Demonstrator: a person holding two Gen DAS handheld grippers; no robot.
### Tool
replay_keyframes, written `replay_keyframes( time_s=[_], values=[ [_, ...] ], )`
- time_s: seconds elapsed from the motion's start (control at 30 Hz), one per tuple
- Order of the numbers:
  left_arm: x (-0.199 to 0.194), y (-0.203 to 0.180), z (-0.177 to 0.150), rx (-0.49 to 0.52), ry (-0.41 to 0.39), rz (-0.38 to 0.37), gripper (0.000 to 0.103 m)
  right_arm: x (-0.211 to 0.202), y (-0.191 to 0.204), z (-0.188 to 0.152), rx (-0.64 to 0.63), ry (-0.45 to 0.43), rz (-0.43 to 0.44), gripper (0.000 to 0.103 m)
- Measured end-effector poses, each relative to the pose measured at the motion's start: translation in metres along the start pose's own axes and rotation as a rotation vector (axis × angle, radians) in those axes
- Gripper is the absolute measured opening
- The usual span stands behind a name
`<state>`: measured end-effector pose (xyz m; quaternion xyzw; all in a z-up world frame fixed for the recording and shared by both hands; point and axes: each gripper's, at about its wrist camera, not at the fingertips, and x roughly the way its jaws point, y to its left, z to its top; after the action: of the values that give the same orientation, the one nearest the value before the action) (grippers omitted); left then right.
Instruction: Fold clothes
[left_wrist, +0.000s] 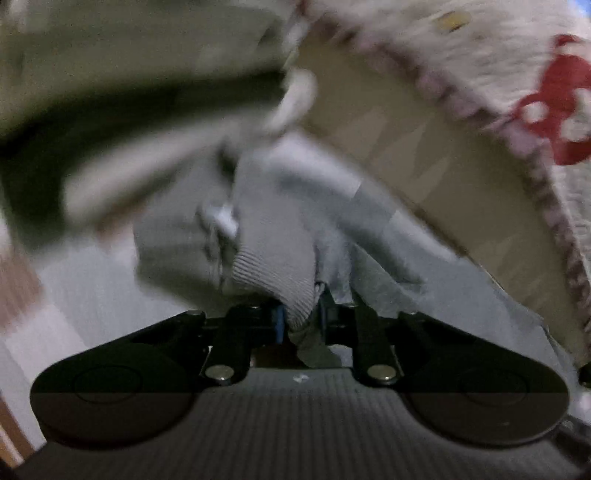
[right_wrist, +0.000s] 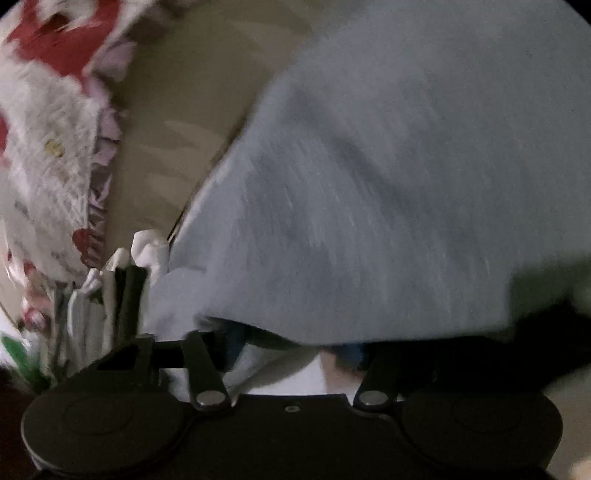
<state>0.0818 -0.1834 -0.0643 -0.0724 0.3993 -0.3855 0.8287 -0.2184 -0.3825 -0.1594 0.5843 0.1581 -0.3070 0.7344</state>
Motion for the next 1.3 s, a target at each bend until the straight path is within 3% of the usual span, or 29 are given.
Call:
replay_keyframes(
  time_s=[0.1,0.23,0.33,0.43,0.53,0.67,0.77,0.8,0.83,0.87,0.97,1.03,1.1,1.2,1.27,1.3],
  values=[
    [-0.011,0.026,0.015,-0.127,-0.026,-0.073,0.016,-0.015,-0.001,0.020,-0.032,-0.103,0.002,0.034],
    [0.021,0.079,0.001,-0.418,0.101,-0.090,0.016,-0.028,-0.016,0.039,0.021,-0.169,-0.044,0.031],
    [0.020,0.083,0.000,-0.437,0.098,-0.112,0.017,-0.040,-0.025,0.046,0.052,-0.198,-0.095,0.031],
    [0.016,0.067,0.007,-0.327,0.059,-0.101,0.022,-0.049,-0.025,0.056,-0.002,-0.248,-0.144,0.028],
    [0.012,0.063,0.005,-0.304,0.056,-0.071,0.026,-0.053,-0.021,0.062,-0.044,-0.281,-0.188,0.026],
    [0.012,0.071,-0.005,-0.343,0.106,-0.019,0.038,-0.055,-0.019,0.063,-0.074,-0.293,-0.219,0.032],
    [0.022,0.071,-0.009,-0.330,0.128,-0.026,0.049,-0.058,-0.015,0.066,-0.139,-0.303,-0.235,0.032],
    [0.026,0.069,-0.009,-0.315,0.131,-0.030,0.037,-0.061,-0.014,0.067,-0.162,-0.309,-0.236,0.033],
    [0.030,0.065,-0.007,-0.288,0.130,-0.035,0.017,-0.066,-0.014,0.071,-0.185,-0.323,-0.230,0.034],
    [0.034,0.061,-0.005,-0.261,0.129,-0.041,0.014,-0.071,-0.013,0.074,-0.207,-0.336,-0.224,0.035],
    [0.005,0.039,0.019,-0.122,-0.004,-0.069,0.014,-0.096,-0.021,0.086,-0.231,-0.356,-0.198,0.038],
    [-0.005,0.042,0.023,-0.130,-0.038,-0.081,0.014,-0.121,-0.034,0.090,-0.235,-0.363,-0.195,0.038],
    [0.007,0.055,0.018,-0.172,0.004,-0.038,0.014,-0.152,-0.053,0.091,-0.233,-0.368,-0.203,0.038],
    [0.032,0.085,0.008,-0.357,0.094,-0.046,0.014,-0.209,-0.097,0.091,-0.203,-0.398,-0.260,0.044],
    [0.037,0.088,0.005,-0.378,0.098,-0.045,0.014,-0.239,-0.133,0.100,-0.145,-0.407,-0.310,0.044],
    [0.037,0.084,0.005,-0.341,0.093,-0.031,0.014,-0.252,-0.151,0.106,-0.105,-0.409,-0.317,0.045]
  ],
)
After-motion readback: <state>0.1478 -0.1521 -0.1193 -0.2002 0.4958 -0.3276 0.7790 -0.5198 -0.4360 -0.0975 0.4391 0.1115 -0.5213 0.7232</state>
